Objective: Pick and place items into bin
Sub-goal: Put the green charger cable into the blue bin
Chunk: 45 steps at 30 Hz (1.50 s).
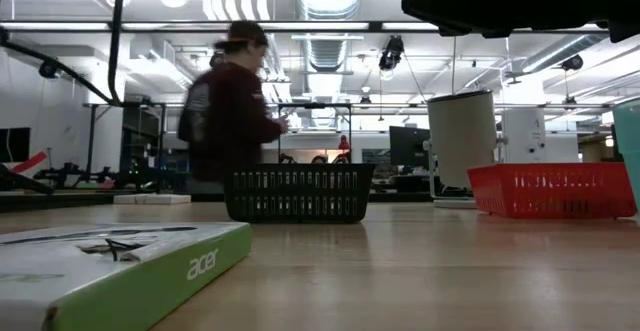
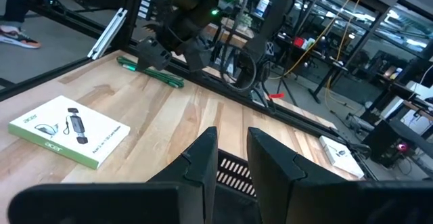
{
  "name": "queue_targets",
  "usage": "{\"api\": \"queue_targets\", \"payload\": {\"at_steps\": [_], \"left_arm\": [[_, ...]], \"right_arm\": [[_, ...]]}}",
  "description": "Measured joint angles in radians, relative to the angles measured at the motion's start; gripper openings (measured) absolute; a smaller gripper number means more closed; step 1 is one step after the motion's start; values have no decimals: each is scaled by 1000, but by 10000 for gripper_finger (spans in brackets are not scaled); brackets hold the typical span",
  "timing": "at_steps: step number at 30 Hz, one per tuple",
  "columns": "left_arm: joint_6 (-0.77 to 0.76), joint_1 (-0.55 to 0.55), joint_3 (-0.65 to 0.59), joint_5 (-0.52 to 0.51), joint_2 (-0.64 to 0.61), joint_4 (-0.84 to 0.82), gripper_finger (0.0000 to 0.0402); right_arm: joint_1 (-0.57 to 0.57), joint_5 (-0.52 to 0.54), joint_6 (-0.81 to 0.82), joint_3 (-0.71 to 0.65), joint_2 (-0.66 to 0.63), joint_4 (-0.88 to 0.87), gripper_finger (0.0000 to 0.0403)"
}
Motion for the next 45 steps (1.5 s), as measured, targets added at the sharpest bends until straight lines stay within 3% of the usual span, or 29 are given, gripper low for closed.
{"api": "queue_targets", "payload": {"at_steps": [10, 31, 45], "left_arm": [[-98, -46, 0, 108, 37, 10, 219], [-128, -144, -14, 62, 37, 22, 219], [-125, -230, -41, -52, 37, 26, 219]], "right_arm": [[0, 0, 0, 3, 1, -27, 68], [1, 0, 0, 3, 1, -27, 68], [0, 0, -9, 3, 1, -27, 68]]}}
